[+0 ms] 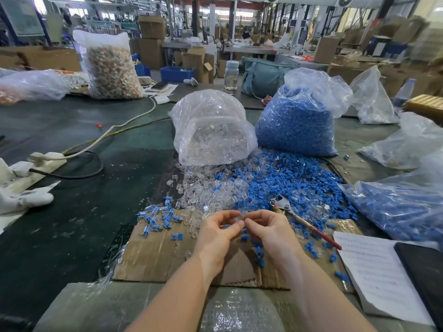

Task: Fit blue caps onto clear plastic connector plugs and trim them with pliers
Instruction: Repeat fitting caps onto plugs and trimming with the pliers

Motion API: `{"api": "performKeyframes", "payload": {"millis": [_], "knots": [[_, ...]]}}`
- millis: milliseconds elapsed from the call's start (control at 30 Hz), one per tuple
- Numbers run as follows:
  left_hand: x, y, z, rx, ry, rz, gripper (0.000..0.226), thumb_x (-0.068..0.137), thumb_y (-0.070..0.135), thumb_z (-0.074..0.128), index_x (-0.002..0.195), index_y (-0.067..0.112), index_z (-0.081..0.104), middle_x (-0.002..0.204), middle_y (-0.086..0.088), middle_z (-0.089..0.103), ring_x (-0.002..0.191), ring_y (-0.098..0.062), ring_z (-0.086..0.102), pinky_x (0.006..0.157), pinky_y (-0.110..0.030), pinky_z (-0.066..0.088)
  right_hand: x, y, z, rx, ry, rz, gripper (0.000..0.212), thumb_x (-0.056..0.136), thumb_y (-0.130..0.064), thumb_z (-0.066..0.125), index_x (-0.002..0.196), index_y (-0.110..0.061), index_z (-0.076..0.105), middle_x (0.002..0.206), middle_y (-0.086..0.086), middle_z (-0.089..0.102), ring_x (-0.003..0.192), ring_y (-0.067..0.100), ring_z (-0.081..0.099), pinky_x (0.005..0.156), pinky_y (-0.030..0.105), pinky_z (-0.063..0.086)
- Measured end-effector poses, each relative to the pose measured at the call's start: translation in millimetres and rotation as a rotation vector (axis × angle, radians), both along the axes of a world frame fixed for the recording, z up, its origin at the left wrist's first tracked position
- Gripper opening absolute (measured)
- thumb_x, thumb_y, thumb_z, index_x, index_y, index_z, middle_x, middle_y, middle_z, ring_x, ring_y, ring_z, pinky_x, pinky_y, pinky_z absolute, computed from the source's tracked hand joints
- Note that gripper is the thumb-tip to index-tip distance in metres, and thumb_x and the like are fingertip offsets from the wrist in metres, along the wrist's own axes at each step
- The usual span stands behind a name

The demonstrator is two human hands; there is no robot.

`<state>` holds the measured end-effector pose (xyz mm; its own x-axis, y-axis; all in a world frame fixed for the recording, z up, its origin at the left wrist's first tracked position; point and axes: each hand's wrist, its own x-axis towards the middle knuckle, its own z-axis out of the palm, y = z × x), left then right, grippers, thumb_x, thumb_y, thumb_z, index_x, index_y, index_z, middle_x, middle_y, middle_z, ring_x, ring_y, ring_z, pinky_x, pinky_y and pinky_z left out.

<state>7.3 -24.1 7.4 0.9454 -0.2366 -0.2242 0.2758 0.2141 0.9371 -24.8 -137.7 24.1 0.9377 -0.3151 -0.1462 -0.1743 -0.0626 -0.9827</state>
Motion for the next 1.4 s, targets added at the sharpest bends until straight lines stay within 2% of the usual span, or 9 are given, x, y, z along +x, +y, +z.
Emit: {"api": "performKeyframes", "payload": {"millis": [100, 200, 300, 400, 600, 767, 867, 1033, 1400], "knots": [[0, 3, -3, 0.032, 0.015, 0.016, 0.013, 0.082, -0.004, 0.064, 0.081, 0.009, 0.062, 0.074, -0.011, 0.061, 0.060, -0.017, 0.059, 0.055, -0.029, 0.048, 1, 0, -2, -0.218, -0.024, 0.009, 0.007, 0.085, -0.006, 0.066, 0.085, -0.012, 0.069, 0.082, 0.003, 0.070, 0.079, 0.013, 0.066, 0.069, 0.019, 0.053], [0, 4, -3, 0.054, 0.027, 0.037, 0.011, 0.083, -0.001, 0.063, 0.078, 0.008, 0.061, 0.062, -0.005, 0.063, 0.053, -0.013, 0.059, 0.052, -0.029, 0.048, 0, 2, -9, -0.651, 0.005, 0.014, 0.006, 0.087, -0.015, 0.065, 0.090, -0.018, 0.068, 0.089, -0.006, 0.068, 0.087, 0.012, 0.062, 0.083, 0.029, 0.050], [1, 5, -2, 0.086, 0.027, 0.092, 0.010, 0.084, 0.000, 0.063, 0.080, 0.008, 0.060, 0.067, -0.005, 0.063, 0.054, -0.011, 0.060, 0.050, -0.030, 0.047, -3, 5, -15, -1.089, 0.068, 0.086, 0.012, 0.092, -0.026, 0.056, 0.100, -0.027, 0.064, 0.101, -0.009, 0.061, 0.102, 0.013, 0.053, 0.091, 0.032, 0.036], [1, 5, -2, 0.090, 0.037, 0.115, 0.010, 0.085, 0.000, 0.062, 0.084, 0.009, 0.059, 0.068, -0.006, 0.062, 0.054, -0.013, 0.058, 0.049, -0.030, 0.046, -4, 6, -20, -1.224, 0.093, 0.137, 0.015, 0.094, -0.025, 0.048, 0.105, -0.029, 0.059, 0.107, -0.009, 0.057, 0.109, 0.014, 0.048, 0.090, 0.033, 0.029], [0, 5, 0, 0.108, 0.040, 0.117, 0.012, 0.088, -0.002, 0.057, 0.089, 0.009, 0.060, 0.062, -0.003, 0.059, 0.049, -0.011, 0.055, 0.049, -0.028, 0.045, -4, 6, -20, -1.267, 0.029, 0.075, 0.015, 0.096, -0.018, 0.044, 0.105, -0.025, 0.052, 0.108, -0.007, 0.057, 0.108, 0.016, 0.048, 0.088, 0.032, 0.032], [-2, 4, 2, 0.108, 0.035, 0.087, 0.014, 0.091, -0.002, 0.051, 0.086, 0.007, 0.059, 0.057, -0.004, 0.056, 0.049, -0.014, 0.051, 0.050, -0.027, 0.041, -4, 6, -13, -0.760, -0.157, -0.043, 0.018, 0.094, -0.012, 0.053, 0.104, -0.015, 0.067, 0.099, -0.003, 0.066, 0.096, 0.013, 0.057, 0.086, 0.026, 0.044], [-3, 2, 2, 0.114, 0.032, 0.073, 0.015, 0.092, -0.001, 0.051, 0.084, 0.009, 0.059, 0.059, -0.004, 0.059, 0.050, -0.014, 0.052, 0.051, -0.027, 0.042, -5, 8, -10, -0.614, -0.143, -0.064, 0.019, 0.092, -0.008, 0.055, 0.101, -0.014, 0.071, 0.096, -0.004, 0.068, 0.093, 0.010, 0.059, 0.086, 0.023, 0.046], [-5, 0, 1, 0.143, 0.011, 0.067, 0.010, 0.090, 0.002, 0.055, 0.087, 0.009, 0.061, 0.060, -0.004, 0.062, 0.051, -0.014, 0.055, 0.050, -0.028, 0.044, -6, 6, -12, -0.655, -0.127, -0.140, 0.004, 0.087, -0.018, 0.066, 0.084, -0.017, 0.068, 0.080, -0.004, 0.066, 0.080, 0.013, 0.060, 0.075, 0.028, 0.049], [-11, 0, 7, 0.332, -0.187, 0.086, 0.014, 0.086, -0.001, 0.060, 0.084, 0.012, 0.064, 0.072, -0.007, 0.066, 0.060, -0.012, 0.061, 0.057, -0.025, 0.052, -10, 12, -7, -0.806, -0.082, -0.112, 0.016, 0.088, -0.029, 0.062, 0.075, -0.020, 0.057, 0.072, -0.005, 0.062, 0.070, 0.014, 0.058, 0.067, 0.032, 0.049]]}}
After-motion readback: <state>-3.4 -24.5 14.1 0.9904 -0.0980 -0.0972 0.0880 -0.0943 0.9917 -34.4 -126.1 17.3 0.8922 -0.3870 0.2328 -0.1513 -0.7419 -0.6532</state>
